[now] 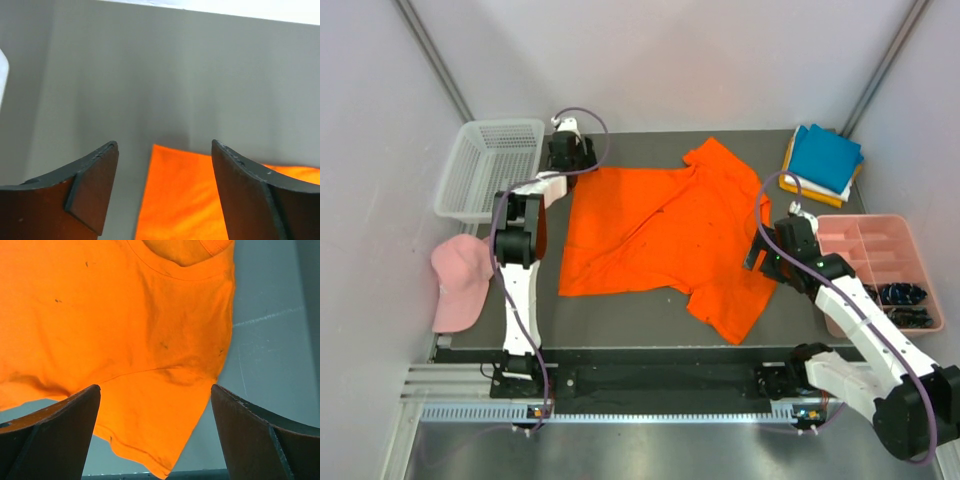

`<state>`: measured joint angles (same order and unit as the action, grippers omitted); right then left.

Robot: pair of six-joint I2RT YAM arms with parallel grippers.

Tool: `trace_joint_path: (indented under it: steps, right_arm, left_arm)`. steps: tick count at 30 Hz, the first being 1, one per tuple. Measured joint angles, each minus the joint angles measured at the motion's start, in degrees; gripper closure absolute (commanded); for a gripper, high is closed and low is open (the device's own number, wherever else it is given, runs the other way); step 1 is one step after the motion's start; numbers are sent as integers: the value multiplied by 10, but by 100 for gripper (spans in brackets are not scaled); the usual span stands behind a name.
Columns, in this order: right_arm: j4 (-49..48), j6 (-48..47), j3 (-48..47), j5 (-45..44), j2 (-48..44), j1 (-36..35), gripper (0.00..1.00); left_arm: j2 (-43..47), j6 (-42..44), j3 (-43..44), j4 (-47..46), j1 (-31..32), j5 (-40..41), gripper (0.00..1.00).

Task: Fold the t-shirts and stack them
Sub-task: Flatten out the tshirt

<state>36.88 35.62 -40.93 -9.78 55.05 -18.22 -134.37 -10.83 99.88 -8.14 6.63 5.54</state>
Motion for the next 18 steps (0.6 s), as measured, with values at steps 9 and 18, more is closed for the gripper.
trace_joint_path:
  steps: [9,18]
  right_arm:
    - [9,0,0,0,-10,0,8]
    - [18,0,0,0,-25,0,8]
  left_arm:
    - [-17,-16,35,46,-11,-25,28]
    - [-19,-27,41,86,-10,-41,30]
